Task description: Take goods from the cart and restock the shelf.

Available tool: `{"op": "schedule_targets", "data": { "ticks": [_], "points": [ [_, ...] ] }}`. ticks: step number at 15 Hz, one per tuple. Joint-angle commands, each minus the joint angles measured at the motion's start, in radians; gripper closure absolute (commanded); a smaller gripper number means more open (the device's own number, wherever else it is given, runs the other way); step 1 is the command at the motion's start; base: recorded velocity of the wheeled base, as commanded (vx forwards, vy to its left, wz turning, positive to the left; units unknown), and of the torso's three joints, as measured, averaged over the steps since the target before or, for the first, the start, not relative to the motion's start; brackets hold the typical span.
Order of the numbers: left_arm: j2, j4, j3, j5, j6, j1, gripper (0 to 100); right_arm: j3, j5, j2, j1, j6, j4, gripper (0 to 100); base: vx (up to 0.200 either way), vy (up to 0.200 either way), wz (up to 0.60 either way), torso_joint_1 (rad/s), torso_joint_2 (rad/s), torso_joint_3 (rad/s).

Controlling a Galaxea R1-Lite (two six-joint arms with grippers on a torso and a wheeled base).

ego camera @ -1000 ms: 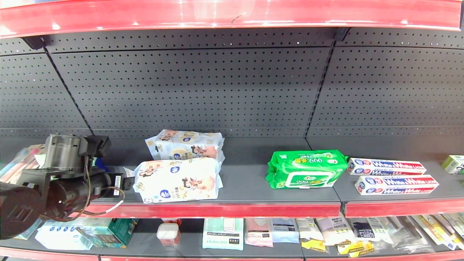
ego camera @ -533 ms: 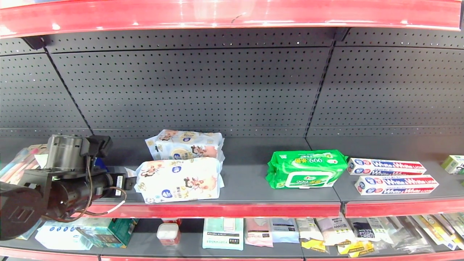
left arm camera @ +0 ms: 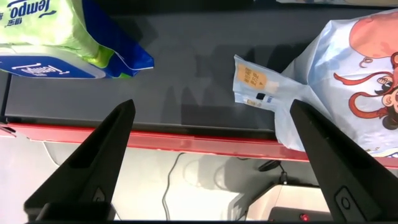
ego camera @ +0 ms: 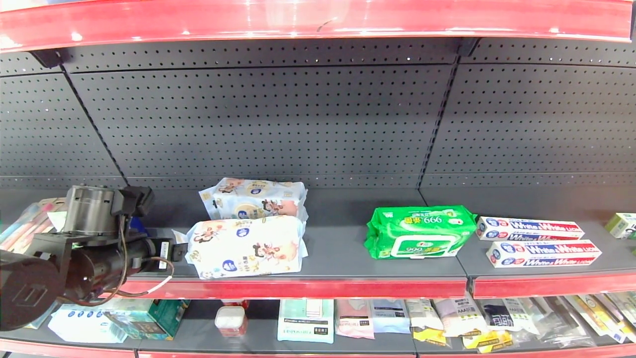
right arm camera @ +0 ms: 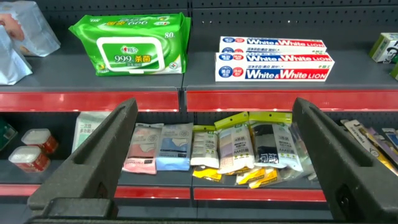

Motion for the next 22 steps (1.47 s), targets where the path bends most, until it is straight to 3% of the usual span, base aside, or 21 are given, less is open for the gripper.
{"op": "schedule_targets", "data": {
  "ticks": [1,5,7,8,9,11,12,13,15,19,20,22],
  "points": [
    [-0.004,0.001,0.001,0.001,-0.001,0.000,0,0.000,0.000,0.001,0.000,0.000,0.000,0,0.000,0.000,0.00,0.000,0.00,0.000],
    [-0.041,0.001,0.003,0.001,0.002,0.018,0,0.000,0.000,0.001,0.000,0.000,0.000,0,0.000,0.000,0.00,0.000,0.00,0.000],
    [-0.135,0.027,0.016,-0.023,0.007,0.095,0,0.002,0.000,0.002,0.000,0.000,0.000,0,0.000,0.000,0.00,0.000,0.00,0.000],
    [-0.202,0.062,0.026,-0.050,0.016,0.130,0,0.000,0.000,0.001,0.000,0.000,0.000,0,0.000,0.000,0.00,0.000,0.00,0.000],
    [-0.297,0.114,0.041,-0.079,0.045,0.162,0,0.000,0.000,0.001,0.000,0.000,0.000,0,0.000,0.000,0.00,0.000,0.00,0.000],
    [-0.528,0.220,0.113,-0.178,0.059,0.187,0,0.000,0.000,0.001,0.000,0.000,0.000,0,0.000,0.000,0.00,0.000,0.00,0.000],
    [-0.546,0.226,0.119,-0.185,0.059,0.187,0,0.000,0.000,0.001,0.000,0.000,0.000,0,0.000,0.000,0.00,0.000,0.00,0.000],
    [-0.709,0.292,0.159,-0.223,0.059,0.187,0,0.000,0.000,0.001,0.000,0.000,0.000,0,0.000,0.000,0.00,0.000,0.00,0.000],
    [-0.914,0.387,0.210,-0.226,0.073,0.162,0,0.000,0.000,0.001,0.000,0.000,0.000,0,0.000,0.000,0.00,0.000,0.00,0.000],
    [-1.089,0.392,0.334,-0.218,0.088,0.144,0,0.000,0.000,0.001,0.000,0.000,0.000,0,0.000,0.000,0.00,0.000,0.00,0.000],
    [-1.118,0.393,0.355,-0.208,0.113,0.127,0,0.000,0.000,0.001,0.000,0.000,0.000,0,0.000,0.000,0.00,0.000,0.00,0.000],
    [-1.140,0.393,0.363,-0.163,0.125,0.081,0,0.000,0.000,0.001,0.000,0.000,0.000,0,0.000,0.000,0.00,0.000,0.00,0.000]
  ]
}}
